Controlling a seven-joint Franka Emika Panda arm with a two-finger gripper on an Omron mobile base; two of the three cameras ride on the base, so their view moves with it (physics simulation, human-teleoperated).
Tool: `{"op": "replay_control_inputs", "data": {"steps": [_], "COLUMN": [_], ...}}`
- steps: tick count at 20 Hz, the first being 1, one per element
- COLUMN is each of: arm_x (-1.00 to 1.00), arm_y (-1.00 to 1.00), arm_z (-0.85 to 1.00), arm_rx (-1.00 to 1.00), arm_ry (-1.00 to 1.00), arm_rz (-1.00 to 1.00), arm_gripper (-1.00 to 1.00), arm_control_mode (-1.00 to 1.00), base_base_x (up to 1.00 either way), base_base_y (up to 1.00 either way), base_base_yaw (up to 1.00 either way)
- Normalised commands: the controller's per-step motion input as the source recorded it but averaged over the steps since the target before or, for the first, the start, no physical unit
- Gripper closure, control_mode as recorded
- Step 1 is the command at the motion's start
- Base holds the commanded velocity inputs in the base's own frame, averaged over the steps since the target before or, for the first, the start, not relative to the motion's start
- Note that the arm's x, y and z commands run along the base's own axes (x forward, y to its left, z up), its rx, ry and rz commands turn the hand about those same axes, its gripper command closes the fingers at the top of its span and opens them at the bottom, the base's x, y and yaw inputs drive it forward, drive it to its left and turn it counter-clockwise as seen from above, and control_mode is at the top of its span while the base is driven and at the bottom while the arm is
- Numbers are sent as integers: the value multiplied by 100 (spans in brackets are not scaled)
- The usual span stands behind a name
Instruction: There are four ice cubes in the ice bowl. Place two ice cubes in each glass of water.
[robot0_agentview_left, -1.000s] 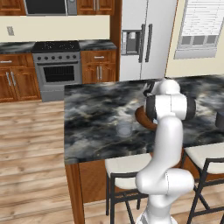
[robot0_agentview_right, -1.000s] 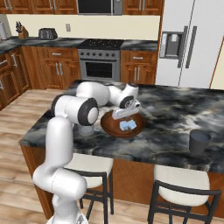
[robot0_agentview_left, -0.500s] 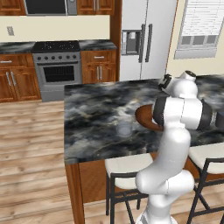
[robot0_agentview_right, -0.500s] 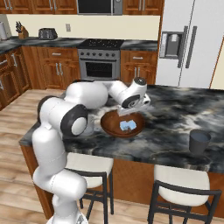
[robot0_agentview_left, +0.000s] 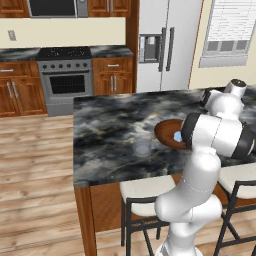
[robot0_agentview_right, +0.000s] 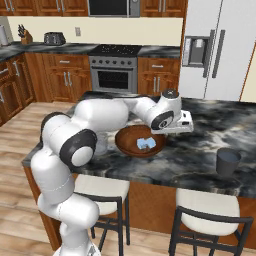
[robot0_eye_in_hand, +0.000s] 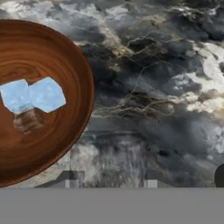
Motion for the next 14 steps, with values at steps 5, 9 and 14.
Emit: {"op": "replay_control_inputs", "data": {"steps": [5,9,14], "arm_x": [-32,-24,-7], "arm_y": [-88,-88,-58], "arm_z": [18,-4,-17], "arm_rx": [0,0,0], "arm_ry": [8,1,0], "arm_rz": [-53,-59,-51], "arm_gripper": [100,100,100], "arm_control_mode": [-100,-100,-100], "base_base_x": [0,0,0], "base_base_y": [0,0,0], "base_base_yaw": [0,0,0]}}
